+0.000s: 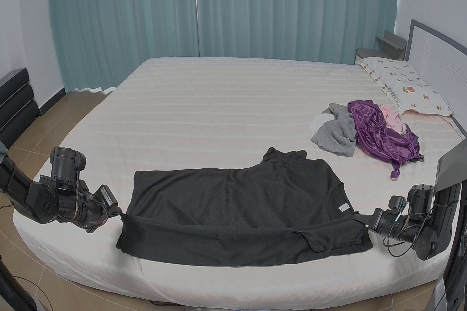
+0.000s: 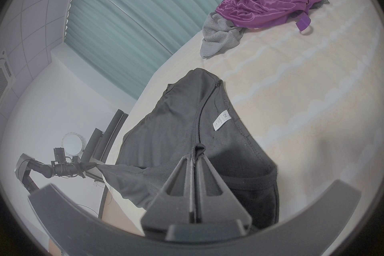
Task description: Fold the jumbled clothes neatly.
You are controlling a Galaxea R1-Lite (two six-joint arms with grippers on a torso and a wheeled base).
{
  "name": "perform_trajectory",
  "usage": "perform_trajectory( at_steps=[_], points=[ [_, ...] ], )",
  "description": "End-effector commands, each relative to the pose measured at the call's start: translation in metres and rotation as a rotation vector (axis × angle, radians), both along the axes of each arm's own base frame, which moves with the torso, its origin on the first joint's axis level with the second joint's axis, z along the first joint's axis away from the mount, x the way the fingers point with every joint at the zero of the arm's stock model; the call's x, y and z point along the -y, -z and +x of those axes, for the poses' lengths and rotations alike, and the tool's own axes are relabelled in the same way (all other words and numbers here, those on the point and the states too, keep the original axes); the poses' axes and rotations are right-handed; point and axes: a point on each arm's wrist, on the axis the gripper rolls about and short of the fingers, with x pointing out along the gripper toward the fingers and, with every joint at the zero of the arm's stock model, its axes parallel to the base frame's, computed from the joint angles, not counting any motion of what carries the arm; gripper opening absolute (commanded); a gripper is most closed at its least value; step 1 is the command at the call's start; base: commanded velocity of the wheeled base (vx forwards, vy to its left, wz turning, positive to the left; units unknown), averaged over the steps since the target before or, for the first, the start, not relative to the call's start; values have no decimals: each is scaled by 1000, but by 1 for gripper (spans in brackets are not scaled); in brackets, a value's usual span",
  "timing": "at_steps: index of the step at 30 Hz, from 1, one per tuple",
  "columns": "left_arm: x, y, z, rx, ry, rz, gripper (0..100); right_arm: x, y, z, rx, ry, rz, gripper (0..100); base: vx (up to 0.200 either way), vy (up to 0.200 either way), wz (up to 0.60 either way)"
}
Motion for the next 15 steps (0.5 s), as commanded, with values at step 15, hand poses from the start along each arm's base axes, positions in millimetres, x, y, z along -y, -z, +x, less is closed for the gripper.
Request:
perform_trajectory(
  at_steps=[15],
  points=[
    [-12,-15,-32,40,-41,4,0,1,-37,-41,42,-11,12,0,0,0,0]
  ],
)
